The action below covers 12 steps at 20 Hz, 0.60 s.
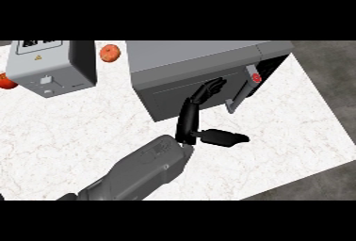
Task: Pick up the milk, place it into the microwave and close the microwave
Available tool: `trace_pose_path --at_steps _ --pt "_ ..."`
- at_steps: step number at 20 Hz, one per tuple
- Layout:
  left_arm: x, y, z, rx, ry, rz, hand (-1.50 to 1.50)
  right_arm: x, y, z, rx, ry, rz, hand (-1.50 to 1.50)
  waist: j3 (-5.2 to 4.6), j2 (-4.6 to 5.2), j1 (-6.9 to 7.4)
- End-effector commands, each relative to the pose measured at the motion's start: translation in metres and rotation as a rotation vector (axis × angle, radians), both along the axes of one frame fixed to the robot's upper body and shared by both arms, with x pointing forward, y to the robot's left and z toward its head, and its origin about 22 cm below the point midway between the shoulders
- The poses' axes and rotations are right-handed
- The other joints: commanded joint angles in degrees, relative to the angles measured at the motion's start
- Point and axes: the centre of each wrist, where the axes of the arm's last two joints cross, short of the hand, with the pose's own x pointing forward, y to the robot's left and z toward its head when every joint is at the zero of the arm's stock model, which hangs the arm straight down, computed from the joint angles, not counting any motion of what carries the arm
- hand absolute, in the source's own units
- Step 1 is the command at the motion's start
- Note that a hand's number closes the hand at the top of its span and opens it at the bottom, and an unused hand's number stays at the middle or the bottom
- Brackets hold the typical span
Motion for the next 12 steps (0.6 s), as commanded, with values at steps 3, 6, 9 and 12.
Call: trace_pose_path --at_steps 3,6,9,12 --pt "0.018 0.002 0.01 0.0 -0.002 0.052 -1.5 0.013 0.018 -0.04 0.341 0.133 0.177 -1.5 0.45 1.01 0.34" --pt "0.021 0.003 0.011 -0.014 0.012 0.064 -1.5 0.02 0.017 -0.041 0.382 0.152 0.198 -1.5 0.27 1.15 0.3" --pt "0.023 0.004 0.01 -0.009 -0.003 0.078 -1.5 0.023 0.01 -0.04 0.383 0.193 0.211 -1.5 0.25 1.01 -0.27" --pt "0.024 0.004 0.011 -0.017 0.0 0.073 -1.5 0.028 0.005 -0.042 0.42 0.21 0.221 -1.5 0.31 1.06 -0.44"
